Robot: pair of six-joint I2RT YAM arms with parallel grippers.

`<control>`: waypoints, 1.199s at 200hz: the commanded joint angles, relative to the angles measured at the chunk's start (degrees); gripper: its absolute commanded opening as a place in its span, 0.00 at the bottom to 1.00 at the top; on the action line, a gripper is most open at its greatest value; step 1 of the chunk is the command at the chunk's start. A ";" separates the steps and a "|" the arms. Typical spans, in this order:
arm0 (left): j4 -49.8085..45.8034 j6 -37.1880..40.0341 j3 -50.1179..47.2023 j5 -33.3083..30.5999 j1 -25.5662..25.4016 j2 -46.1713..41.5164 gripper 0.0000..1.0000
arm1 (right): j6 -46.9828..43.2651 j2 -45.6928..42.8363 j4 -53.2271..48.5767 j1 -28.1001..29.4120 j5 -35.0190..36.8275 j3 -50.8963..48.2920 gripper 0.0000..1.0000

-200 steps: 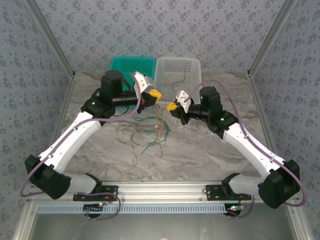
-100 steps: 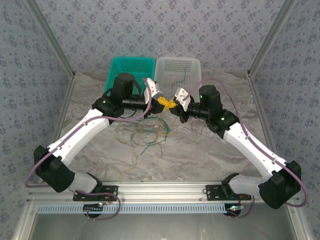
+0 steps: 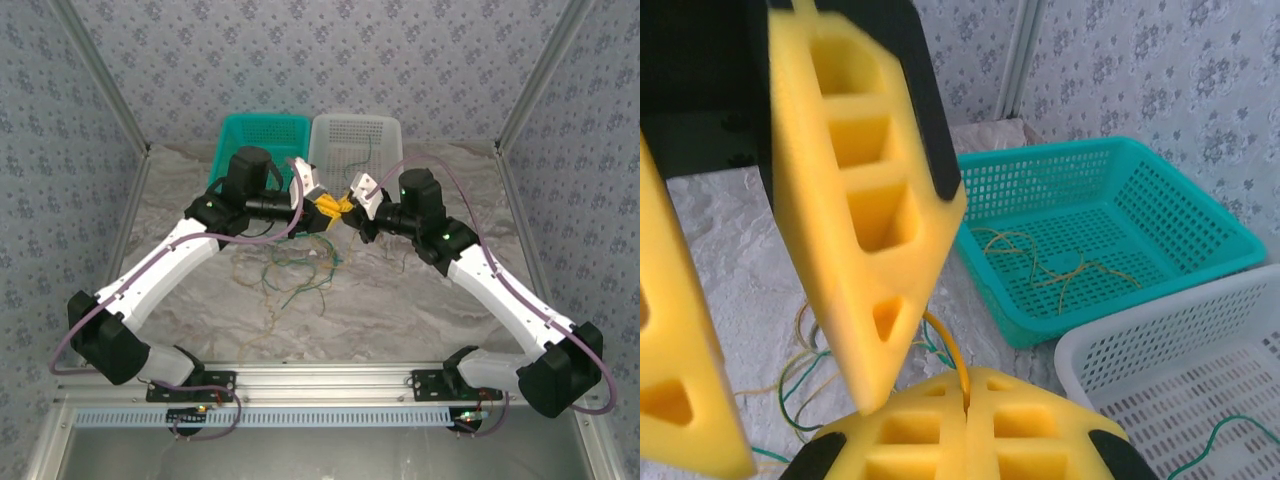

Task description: Untangle the cables

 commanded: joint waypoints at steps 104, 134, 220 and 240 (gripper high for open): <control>8.79 -0.45 -5.59 -4.89 0.60 0.98 0.00 | 2.72 -3.31 0.41 -1.39 -0.99 -1.68 0.00; 16.45 -5.58 -8.65 -6.95 2.53 -1.13 0.00 | 4.23 -4.39 0.88 -2.74 0.49 -3.11 0.47; 16.01 -4.37 -9.94 -4.68 5.22 -2.82 0.00 | 5.64 -9.44 8.17 -8.73 8.21 -20.10 0.82; 13.88 -2.31 -10.59 -7.89 5.08 -1.12 0.00 | 3.49 -3.85 6.90 -7.84 9.85 -20.57 0.80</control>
